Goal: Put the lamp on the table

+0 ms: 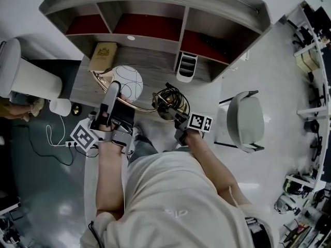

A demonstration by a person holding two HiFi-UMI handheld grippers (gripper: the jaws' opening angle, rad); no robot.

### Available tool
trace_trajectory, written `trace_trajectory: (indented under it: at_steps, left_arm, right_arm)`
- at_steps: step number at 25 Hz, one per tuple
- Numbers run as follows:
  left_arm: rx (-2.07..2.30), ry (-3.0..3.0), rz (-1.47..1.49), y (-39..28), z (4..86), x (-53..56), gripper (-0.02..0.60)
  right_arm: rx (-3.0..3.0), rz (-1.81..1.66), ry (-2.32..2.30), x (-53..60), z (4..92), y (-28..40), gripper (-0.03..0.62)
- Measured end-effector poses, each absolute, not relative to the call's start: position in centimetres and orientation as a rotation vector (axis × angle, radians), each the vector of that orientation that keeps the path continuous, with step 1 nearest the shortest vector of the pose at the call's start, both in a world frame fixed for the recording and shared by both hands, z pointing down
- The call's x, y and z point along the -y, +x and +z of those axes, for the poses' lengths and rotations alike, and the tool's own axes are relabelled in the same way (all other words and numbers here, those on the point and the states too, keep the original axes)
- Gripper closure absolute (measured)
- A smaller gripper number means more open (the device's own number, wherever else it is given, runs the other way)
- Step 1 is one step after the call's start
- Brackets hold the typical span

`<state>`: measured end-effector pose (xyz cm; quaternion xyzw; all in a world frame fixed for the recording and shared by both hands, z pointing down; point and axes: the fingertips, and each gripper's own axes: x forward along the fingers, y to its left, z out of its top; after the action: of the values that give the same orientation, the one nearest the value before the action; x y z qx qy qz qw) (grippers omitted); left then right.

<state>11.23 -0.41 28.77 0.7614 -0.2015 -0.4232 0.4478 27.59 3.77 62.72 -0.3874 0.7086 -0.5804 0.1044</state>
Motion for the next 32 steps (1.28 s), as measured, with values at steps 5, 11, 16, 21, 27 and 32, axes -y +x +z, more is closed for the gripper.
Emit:
trace_trajectory:
  at_steps: [5,11,16,21,27,32]
  left_arm:
    - [0.465,1.869,-1.031,7.1,29.2,4.4,0.566]
    - [0.460,1.845,-1.033,0.6,30.3,8.4,0.566]
    - [0.481,1.839,-1.034,-5.2,30.8,10.9,0.566]
    - [0.510,1.854,-1.033,-9.1,31.5,12.0,0.566]
    - [0.625,1.853,-1.060,-15.9,32.1,13.4,0.566]
    - [0.760,1.850,-1.079,-20.6,33.3,13.6,0.566]
  right_arm:
    - [-2.063,-1.712,-1.180,-0.4,63.1,23.5,0.427]
    - [-2.059,-1.732,-1.194,3.0,64.0,17.2,0.427]
    - [-2.069,-1.776,-1.163,5.3,64.8,10.9,0.427]
    - [-2.098,-1.821,-1.106,6.8,65.8,6.3,0.427]
    - [-2.182,-1.914,-0.980,8.9,67.0,-1.2,0.427]
    - [-2.257,-1.991,-0.866,10.2,68.3,-6.4,0.424]
